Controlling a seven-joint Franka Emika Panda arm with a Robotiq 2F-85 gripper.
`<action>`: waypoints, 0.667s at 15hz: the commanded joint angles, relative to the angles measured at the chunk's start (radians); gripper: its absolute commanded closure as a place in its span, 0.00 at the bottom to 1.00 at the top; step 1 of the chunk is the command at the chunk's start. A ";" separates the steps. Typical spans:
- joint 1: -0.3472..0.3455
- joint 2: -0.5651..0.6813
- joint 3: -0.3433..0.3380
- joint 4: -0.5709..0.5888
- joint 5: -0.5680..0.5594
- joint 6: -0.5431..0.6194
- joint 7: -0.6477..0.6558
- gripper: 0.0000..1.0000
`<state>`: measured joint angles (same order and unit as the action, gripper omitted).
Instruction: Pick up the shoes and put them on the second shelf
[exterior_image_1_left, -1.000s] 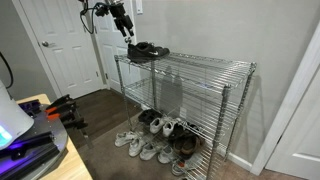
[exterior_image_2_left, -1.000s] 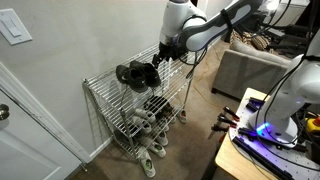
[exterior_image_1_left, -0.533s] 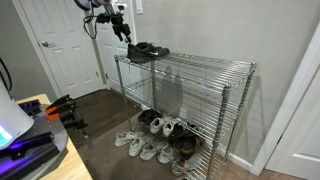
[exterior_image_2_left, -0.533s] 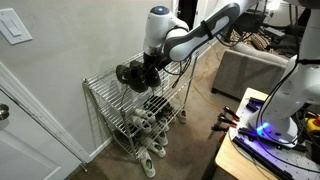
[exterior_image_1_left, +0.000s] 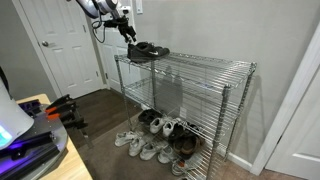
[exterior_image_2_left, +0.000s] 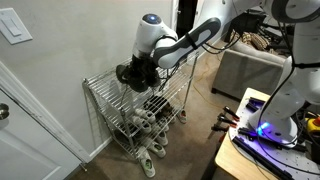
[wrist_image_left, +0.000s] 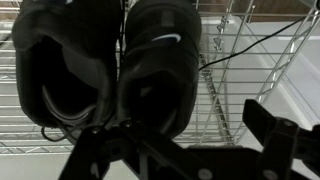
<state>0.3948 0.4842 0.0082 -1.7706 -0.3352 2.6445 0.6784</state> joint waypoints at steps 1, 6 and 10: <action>0.034 0.080 -0.083 0.065 -0.017 0.032 0.074 0.00; 0.099 0.088 -0.201 0.102 -0.071 0.022 0.195 0.00; 0.125 0.041 -0.212 0.103 -0.103 -0.018 0.231 0.00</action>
<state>0.4905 0.5704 -0.1864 -1.6498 -0.3940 2.6535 0.8546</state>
